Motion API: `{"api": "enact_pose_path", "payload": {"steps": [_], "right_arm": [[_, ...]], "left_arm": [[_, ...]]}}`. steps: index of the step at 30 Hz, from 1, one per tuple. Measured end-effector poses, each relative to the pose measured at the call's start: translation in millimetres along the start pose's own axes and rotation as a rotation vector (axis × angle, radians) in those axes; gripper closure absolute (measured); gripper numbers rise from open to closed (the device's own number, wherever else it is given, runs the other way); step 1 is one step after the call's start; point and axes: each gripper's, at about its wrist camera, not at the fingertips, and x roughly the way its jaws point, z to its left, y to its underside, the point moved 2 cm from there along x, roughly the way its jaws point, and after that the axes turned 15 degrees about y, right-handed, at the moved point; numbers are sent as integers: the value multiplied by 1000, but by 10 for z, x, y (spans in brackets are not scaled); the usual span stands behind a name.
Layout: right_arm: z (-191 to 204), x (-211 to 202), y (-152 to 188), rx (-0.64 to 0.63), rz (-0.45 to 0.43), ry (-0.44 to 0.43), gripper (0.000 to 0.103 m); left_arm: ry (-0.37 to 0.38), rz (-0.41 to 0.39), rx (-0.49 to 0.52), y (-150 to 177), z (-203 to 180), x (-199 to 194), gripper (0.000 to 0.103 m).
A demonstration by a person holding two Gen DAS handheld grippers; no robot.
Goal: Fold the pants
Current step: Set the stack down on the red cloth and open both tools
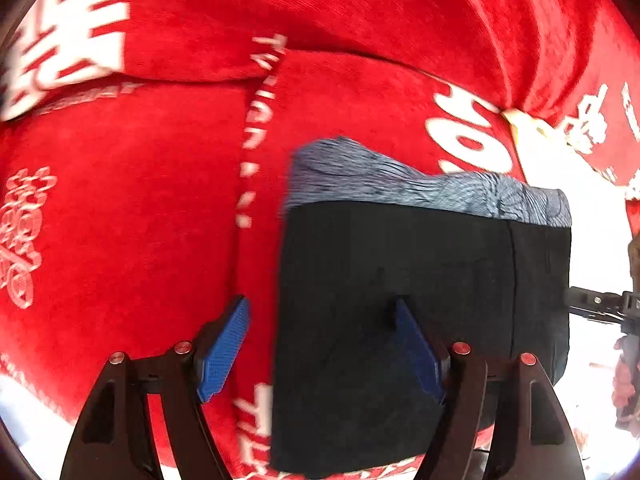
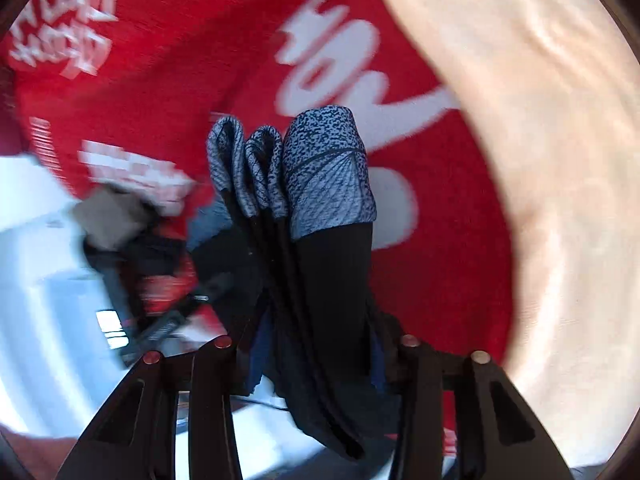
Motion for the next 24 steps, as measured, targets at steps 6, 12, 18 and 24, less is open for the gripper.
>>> {"api": "enact_pose_path", "payload": {"steps": [6, 12, 18, 24], "right_arm": [[120, -512, 141, -52, -138, 210, 43], [567, -540, 203, -177, -198, 224, 80], [606, -3, 164, -199, -179, 339, 83], [494, -254, 257, -111, -131, 362, 63]], "left_arm": [[89, -89, 79, -31, -259, -419, 27], [18, -36, 130, -53, -446, 223, 27], [-75, -8, 189, -21, -504, 329, 24], [-109, 60, 206, 254, -574, 103, 24]]}}
